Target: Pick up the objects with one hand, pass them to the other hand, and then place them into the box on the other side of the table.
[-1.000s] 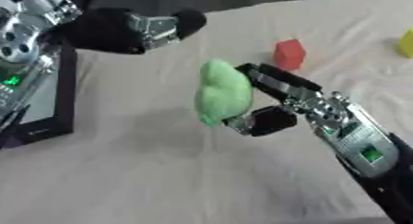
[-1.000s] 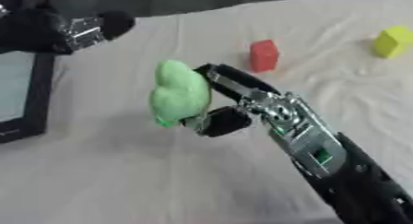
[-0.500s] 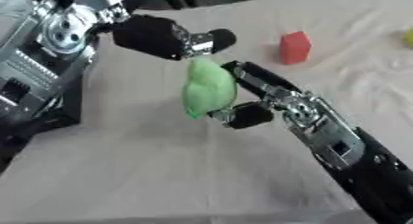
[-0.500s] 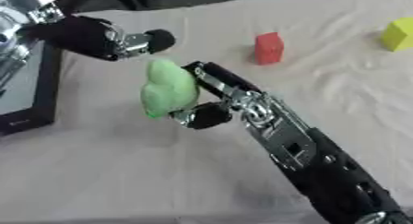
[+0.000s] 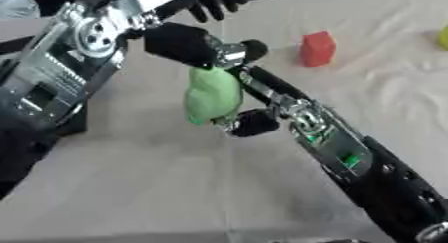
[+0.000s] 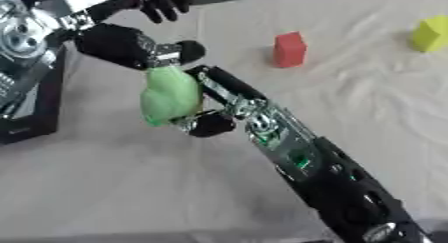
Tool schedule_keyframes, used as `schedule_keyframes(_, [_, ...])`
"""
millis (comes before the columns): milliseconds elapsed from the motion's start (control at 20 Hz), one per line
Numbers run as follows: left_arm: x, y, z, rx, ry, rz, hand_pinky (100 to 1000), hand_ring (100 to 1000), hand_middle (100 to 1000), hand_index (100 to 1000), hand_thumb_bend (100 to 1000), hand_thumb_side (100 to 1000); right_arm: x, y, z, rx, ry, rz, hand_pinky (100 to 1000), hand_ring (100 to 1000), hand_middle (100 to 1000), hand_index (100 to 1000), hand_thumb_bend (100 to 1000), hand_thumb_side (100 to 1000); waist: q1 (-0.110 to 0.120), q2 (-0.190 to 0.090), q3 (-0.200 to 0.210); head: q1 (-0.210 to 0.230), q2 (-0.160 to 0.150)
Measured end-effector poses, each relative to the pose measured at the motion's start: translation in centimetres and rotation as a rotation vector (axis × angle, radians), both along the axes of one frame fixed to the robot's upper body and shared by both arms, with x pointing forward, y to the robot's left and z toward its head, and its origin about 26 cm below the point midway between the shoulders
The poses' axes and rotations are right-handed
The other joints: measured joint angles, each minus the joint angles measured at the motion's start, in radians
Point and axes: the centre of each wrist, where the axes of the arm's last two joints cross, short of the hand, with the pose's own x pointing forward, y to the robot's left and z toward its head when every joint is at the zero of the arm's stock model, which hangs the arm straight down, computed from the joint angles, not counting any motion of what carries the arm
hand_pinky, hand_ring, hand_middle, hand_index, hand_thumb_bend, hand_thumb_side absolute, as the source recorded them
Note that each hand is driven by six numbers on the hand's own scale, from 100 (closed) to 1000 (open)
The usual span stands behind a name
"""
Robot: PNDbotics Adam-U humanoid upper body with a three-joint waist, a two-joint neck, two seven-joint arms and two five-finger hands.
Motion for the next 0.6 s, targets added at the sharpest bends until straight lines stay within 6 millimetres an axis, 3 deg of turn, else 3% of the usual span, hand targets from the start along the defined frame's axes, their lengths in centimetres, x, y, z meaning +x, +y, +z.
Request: schedule_keyframes(600, [1.7,0.1,-1.2,0.072,0.064,0.06,784,761,743,831,508,520,-0.9,1.5,-0.3,-0.02,-0.007,0.075,752,757,599,680,100,137,-0.005,-0.001,-0.002,0.002,0.001])
